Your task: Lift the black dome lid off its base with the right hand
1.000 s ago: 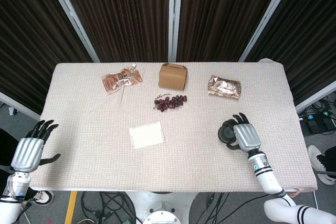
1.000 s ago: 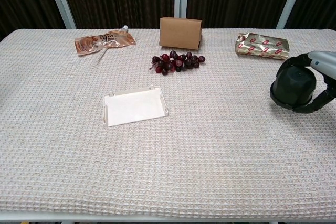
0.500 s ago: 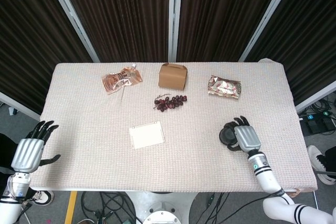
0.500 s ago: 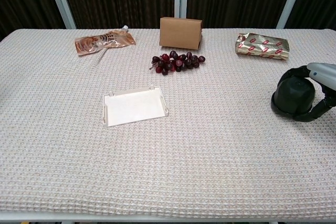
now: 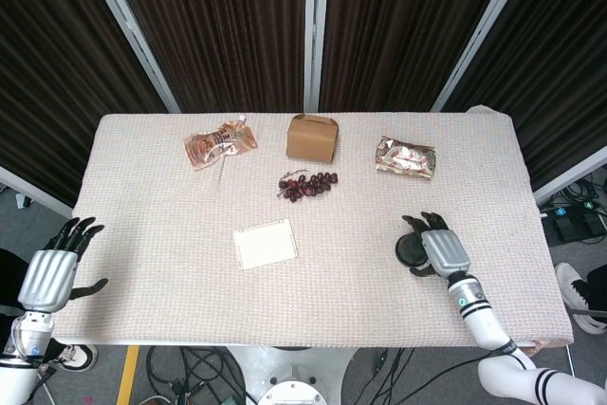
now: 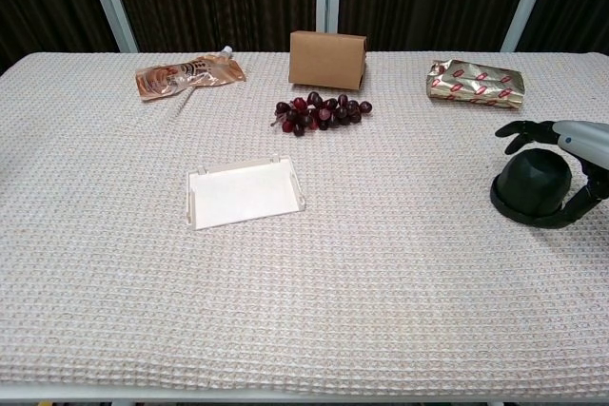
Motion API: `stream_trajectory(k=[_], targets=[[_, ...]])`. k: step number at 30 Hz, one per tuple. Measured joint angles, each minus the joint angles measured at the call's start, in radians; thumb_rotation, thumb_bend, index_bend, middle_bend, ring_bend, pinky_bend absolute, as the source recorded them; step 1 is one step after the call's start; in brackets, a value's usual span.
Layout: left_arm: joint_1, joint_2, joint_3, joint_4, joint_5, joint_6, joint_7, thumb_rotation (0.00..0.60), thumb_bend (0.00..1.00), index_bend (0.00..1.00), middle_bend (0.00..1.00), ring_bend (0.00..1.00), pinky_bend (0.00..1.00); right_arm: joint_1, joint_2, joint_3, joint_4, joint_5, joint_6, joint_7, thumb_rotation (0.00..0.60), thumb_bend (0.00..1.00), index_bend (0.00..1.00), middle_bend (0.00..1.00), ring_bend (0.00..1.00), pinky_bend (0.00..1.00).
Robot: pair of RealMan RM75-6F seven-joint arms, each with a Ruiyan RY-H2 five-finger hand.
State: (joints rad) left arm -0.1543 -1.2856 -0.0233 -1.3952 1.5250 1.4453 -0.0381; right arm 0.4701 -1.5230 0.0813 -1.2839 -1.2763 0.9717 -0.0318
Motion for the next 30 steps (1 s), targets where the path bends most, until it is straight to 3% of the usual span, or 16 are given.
stream_trajectory(k=[10,20,30], targets=[[-0.001,0.003,0.000,-0.004,0.003,0.001,-0.003,0.600,0.02,0.17,0.11,0.08,0.30,-0.009,0.024,0.010,-0.039,0.003,0.030,-0.028,0.600,0.00,0.09,0.21,0.00,0.00],[-0.002,0.002,-0.001,-0.002,0.002,-0.001,-0.004,0.600,0.02,0.17,0.11,0.08,0.30,-0.017,0.033,0.016,-0.063,0.031,0.036,-0.071,0.600,0.02,0.19,0.28,0.00,0.00],[0.001,0.004,0.000,-0.001,0.001,0.001,-0.006,0.600,0.02,0.17,0.11,0.08,0.30,-0.017,0.011,0.023,-0.050,0.021,0.052,-0.065,0.600,0.06,0.36,0.38,0.00,0.00]])
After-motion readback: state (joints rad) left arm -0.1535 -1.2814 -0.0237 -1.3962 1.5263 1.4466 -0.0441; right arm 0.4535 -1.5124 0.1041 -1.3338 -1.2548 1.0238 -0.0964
